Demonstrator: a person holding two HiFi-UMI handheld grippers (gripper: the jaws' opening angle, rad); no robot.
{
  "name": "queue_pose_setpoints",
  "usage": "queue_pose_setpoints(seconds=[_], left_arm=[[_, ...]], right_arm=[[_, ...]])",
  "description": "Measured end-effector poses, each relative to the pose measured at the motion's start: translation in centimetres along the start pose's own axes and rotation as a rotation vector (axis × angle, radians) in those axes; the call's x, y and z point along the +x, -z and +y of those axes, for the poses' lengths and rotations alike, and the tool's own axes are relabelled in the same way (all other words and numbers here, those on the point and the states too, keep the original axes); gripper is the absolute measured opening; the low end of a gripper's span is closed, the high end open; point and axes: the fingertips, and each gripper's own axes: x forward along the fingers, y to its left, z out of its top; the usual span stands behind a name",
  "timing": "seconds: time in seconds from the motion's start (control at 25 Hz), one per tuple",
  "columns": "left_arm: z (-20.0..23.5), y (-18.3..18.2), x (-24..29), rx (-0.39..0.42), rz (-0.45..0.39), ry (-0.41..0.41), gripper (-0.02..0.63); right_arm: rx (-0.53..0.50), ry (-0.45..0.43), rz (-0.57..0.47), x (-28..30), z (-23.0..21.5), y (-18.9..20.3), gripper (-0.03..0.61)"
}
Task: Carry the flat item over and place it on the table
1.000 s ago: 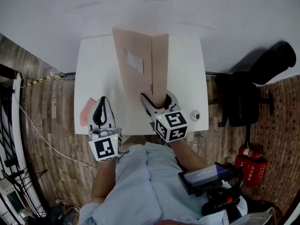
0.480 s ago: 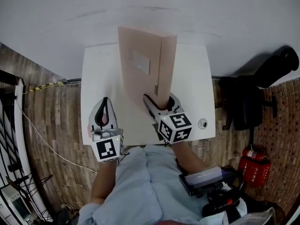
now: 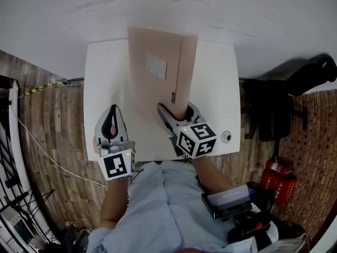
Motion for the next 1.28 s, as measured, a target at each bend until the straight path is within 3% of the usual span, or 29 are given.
queue_pose_setpoints(seconds=[0.44, 0.92, 1.12, 1.28], left_arm=[[-0.7, 2.1, 3.0, -0.025, 0.052, 0.012, 0.009], [-0.3, 3.4, 3.8, -0.015, 0.102, -0.020, 0.009], [-0.6, 3.5, 4.3, -0.014, 0.114, -0.023, 0.009], [-0.6, 4.1, 4.7, -0.016, 0.127, -0.028, 0.009]], right_arm=[[0.199, -0.090, 0.061, 1.6, -2.5, 1.1, 0.287], [0.457, -0.205, 0.209, 4.0, -5.8, 3.7, 0.301], [0.562, -0.214, 0.278, 4.8, -7.3, 5.0, 0.313], [0.584, -0.227, 0.305, 5.4, -8.0, 5.4, 0.321]])
